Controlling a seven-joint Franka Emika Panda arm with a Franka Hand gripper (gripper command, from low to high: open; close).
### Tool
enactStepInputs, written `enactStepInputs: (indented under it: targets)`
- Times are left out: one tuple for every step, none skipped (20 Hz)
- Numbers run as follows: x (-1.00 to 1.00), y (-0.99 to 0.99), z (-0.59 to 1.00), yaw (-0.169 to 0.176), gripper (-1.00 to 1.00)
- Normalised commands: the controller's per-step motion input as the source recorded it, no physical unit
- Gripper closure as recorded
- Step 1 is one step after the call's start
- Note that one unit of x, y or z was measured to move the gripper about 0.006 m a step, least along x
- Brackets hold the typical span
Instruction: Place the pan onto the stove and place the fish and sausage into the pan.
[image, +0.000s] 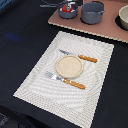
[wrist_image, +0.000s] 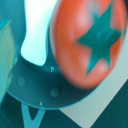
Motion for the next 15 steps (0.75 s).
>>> enactStepInputs:
  targets:
    - [-0.09, 0.17, 0.58, 0.009, -1.0]
    - [-0.01, 0.0, 0.55, 0.0, -1.0]
    - [0.0, -0.34, 0.48, -0.027, -1.0]
    - [0.07, -0.68, 0.55, -0.076, -1.0]
    - [0.04, -0.67, 0.55, -0.076, -1.0]
    - [0.01, -0.68, 0.57, -0.063, -1.0]
    - [0.02, -0.74, 0.6, -0.034, -1.0]
    - [0.03, -0.77, 0.56, -0.021, -1.0]
    - [0.02, -0.81, 0.49, -0.013, -1.0]
    - [0.02, -0.8, 0.45, -0.018, -1.0]
    - [0.07, -0.79, 0.26, -0.032, -1.0]
    - [0.11, -0.73, 0.19, -0.046, -1.0]
    - [0.07, -0.64, 0.06, -0.018, -1.0]
    - [0.01, -0.3, 0.01, 0.0, -1.0]
    - [0.07, 0.08, 0.01, 0.05, -1.0]
